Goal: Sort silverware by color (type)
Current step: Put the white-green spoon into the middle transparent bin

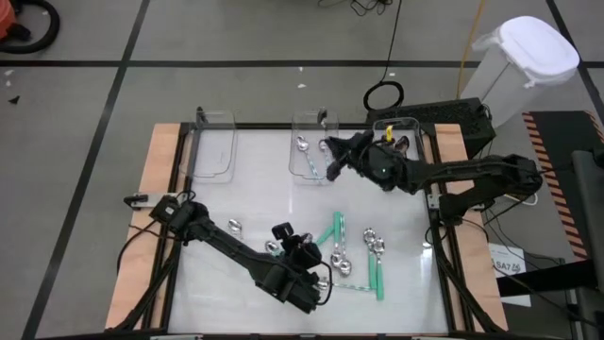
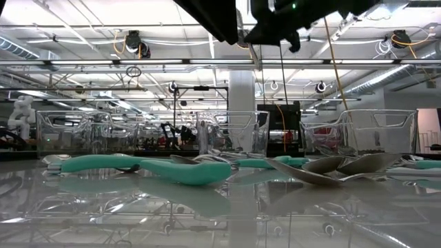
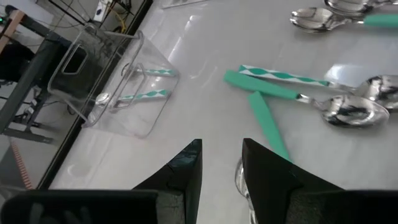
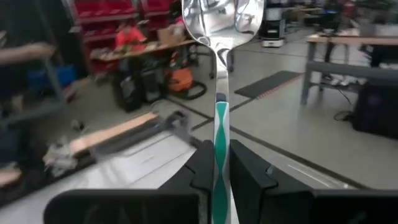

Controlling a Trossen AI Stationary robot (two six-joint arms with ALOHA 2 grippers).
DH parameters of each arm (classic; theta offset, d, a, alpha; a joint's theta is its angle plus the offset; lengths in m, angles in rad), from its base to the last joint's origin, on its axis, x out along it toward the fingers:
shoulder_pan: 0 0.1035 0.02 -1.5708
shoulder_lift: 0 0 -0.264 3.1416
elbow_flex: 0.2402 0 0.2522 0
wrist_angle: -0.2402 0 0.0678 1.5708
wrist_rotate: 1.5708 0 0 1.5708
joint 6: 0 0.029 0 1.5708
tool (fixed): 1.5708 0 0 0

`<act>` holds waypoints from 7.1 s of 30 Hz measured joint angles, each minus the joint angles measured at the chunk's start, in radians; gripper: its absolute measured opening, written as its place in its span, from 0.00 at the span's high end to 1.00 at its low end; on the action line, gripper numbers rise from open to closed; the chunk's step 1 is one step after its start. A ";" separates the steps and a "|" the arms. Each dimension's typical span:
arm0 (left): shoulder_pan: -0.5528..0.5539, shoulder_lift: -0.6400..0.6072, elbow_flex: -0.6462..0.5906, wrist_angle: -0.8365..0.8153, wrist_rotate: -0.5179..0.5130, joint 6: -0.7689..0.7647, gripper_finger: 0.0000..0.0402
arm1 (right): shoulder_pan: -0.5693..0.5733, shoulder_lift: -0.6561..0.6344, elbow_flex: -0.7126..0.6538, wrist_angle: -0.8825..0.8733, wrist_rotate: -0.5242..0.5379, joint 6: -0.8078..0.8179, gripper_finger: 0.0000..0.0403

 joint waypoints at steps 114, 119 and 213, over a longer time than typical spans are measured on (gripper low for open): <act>0.001 -0.040 -0.139 -0.217 0.083 -0.211 0.71 | 0.763 -0.357 -0.594 -0.097 -0.128 0.154 0.84; 0.013 -0.247 -0.503 -0.219 0.110 -0.441 0.71 | 0.810 -0.356 -0.594 -0.102 -0.127 0.161 0.84; 0.002 -0.313 -0.596 0.029 0.237 -1.324 0.97 | 0.841 -0.356 -0.593 -0.134 -0.121 0.120 0.84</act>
